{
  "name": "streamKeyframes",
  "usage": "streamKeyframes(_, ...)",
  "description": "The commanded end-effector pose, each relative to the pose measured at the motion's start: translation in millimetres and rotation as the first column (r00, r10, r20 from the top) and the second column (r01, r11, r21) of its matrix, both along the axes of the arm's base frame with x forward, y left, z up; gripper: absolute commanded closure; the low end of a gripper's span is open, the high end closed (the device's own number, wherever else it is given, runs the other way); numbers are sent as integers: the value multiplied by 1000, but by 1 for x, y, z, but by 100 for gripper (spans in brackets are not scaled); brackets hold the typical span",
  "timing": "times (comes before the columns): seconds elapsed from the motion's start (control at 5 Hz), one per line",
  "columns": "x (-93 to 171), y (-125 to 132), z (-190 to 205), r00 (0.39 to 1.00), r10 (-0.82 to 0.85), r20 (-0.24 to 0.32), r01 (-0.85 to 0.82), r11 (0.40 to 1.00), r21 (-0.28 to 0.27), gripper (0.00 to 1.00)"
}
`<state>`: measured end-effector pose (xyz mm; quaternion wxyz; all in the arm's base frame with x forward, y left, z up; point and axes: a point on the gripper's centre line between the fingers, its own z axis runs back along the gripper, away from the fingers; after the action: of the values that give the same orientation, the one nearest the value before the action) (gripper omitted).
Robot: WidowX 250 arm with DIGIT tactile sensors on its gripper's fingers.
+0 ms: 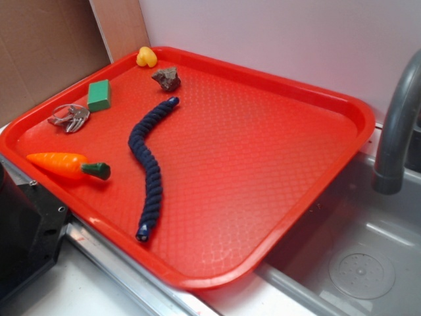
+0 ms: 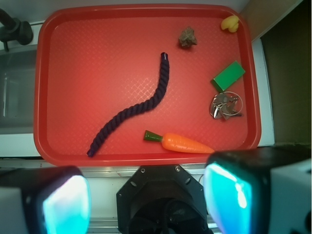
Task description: Grab the rock.
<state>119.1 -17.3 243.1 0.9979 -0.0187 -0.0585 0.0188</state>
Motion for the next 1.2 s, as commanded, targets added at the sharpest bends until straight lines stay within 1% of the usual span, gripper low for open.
streamKeyframes(0.0, 0, 0, 0, 1000, 0, 0, 0, 1000, 0, 0)
streamKeyframes(0.2, 50, 35, -50, 996, 22, -89, -13, 996, 93, 0)
streamKeyframes(0.4, 91, 60, -95, 987, 150, -53, -138, 973, 182, 0)
streamKeyframes(0.6, 131, 81, -139, 981, 192, 16, -191, 968, 162, 0)
streamKeyframes(0.8, 154, 103, -170, 962, 270, 48, -275, 946, 169, 0)
streamKeyframes(1.0, 161, 116, -186, 960, 276, 39, -279, 945, 172, 0)
